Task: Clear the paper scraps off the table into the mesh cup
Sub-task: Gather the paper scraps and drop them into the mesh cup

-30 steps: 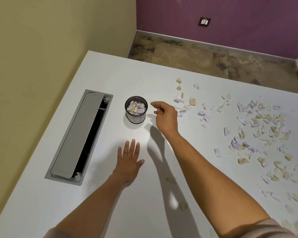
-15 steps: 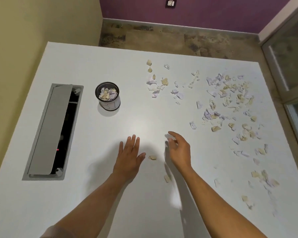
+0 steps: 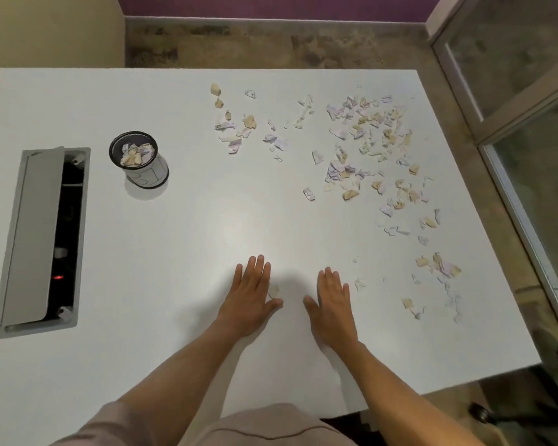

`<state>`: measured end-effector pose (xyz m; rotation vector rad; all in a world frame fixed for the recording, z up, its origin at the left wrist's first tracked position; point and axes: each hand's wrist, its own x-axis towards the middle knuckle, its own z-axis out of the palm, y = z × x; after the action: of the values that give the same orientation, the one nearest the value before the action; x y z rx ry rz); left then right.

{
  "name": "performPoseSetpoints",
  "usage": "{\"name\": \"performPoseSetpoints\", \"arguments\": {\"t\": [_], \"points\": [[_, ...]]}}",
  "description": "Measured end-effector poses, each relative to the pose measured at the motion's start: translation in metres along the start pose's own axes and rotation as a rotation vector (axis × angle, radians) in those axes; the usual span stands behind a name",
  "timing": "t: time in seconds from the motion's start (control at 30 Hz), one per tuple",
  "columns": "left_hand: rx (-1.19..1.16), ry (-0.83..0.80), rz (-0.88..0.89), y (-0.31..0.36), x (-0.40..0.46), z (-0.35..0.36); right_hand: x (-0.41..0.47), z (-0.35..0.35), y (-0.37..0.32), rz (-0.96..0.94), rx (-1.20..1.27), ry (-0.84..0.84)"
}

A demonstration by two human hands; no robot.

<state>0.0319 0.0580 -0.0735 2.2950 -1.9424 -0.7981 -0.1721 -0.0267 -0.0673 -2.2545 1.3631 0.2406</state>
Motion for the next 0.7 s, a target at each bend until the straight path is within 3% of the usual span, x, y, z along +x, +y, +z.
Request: {"name": "performPoseSetpoints", "arguments": {"t": [0.17,0.27,0.33,0.43,0.57,0.7], "points": [[0.097,-0.064,0.114,0.023,-0.02,0.013,-0.013,0.009,-0.005,-0.273,-0.066,-0.058],[0.036,-0.014,0.151,0.031,-0.029,0.013,-0.019,0.003,0.0,-0.348,0.082,-0.048],[0.004,0.05,0.061,0.032,-0.034,0.011,-0.021,-0.007,0.009,-0.27,0.187,0.061],[0.012,0.031,-0.16,0.028,-0.047,0.016,-0.018,-0.022,0.035,-0.089,0.135,0.206],[-0.011,-0.03,-0.191,0.027,-0.064,0.03,-0.011,-0.032,0.07,0.121,0.081,0.127],[-0.025,-0.019,-0.22,0.039,-0.065,0.036,0.001,-0.031,0.078,0.037,-0.034,0.004]]}}
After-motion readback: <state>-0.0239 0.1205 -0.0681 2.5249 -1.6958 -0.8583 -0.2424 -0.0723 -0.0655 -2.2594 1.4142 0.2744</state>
